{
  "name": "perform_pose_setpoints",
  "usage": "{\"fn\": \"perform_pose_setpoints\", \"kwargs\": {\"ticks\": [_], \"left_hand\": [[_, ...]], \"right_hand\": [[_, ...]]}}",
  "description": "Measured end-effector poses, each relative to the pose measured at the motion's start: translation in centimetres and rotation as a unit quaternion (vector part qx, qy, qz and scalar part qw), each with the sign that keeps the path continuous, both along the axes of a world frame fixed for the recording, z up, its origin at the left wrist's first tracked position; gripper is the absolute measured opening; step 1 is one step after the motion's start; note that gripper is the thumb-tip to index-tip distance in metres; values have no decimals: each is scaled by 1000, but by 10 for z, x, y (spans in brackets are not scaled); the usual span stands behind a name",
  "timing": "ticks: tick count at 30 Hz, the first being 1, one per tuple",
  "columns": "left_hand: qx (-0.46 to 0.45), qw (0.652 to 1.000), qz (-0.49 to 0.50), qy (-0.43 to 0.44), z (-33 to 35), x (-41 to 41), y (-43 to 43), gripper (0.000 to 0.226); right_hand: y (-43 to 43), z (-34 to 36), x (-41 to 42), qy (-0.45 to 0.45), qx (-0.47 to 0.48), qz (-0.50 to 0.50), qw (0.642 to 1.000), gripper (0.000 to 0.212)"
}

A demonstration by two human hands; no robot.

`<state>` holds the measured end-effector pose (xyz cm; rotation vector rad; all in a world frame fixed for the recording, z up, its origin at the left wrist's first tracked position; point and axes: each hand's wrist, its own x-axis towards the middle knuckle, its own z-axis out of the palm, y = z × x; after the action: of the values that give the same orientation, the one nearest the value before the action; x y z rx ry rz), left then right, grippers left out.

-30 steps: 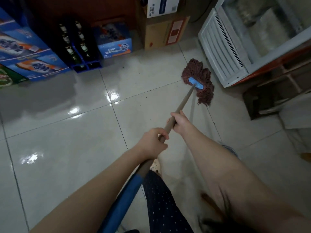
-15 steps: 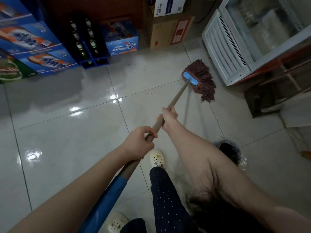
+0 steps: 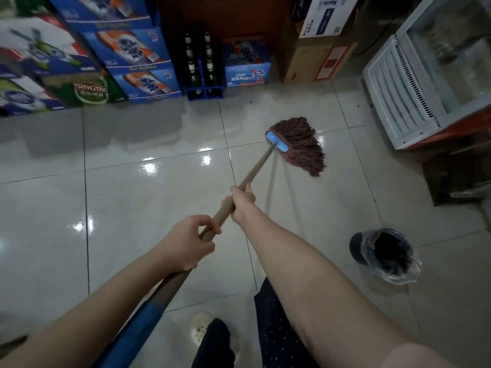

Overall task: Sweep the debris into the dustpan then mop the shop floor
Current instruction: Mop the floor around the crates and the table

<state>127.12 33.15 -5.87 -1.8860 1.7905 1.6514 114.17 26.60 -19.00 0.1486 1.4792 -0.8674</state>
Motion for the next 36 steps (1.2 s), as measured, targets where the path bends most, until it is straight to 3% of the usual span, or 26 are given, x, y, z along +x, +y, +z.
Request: {"fn": "perform_pose_setpoints", "kwargs": {"ticks": [7,15,18,21,26,36], "left_hand": [[6,999,27,16,-22,-24,-32,13],[-9,999,16,42,-68,-143,-139,17],[-15,998,9,59,-85,-188,-185,17],[-17,996,15,81,-99,-232,-222,17],[-7,994,38,103,-110,-279,-236,21],[32,987,89,127,-82,-230,-157,17]], "right_hand": [[-37,-16,-27,-32,0,12,999,61],[-145,-53,-151,-27,-8,-27,999,47],[-191,-62,-198,11,-4,-26,1000,49],[-228,-67,-241,62,-4,-5,998,38],[-245,-74,-288,64,13,-14,998,25],[-178,-55,-242,108,21,12,994,56]]}}
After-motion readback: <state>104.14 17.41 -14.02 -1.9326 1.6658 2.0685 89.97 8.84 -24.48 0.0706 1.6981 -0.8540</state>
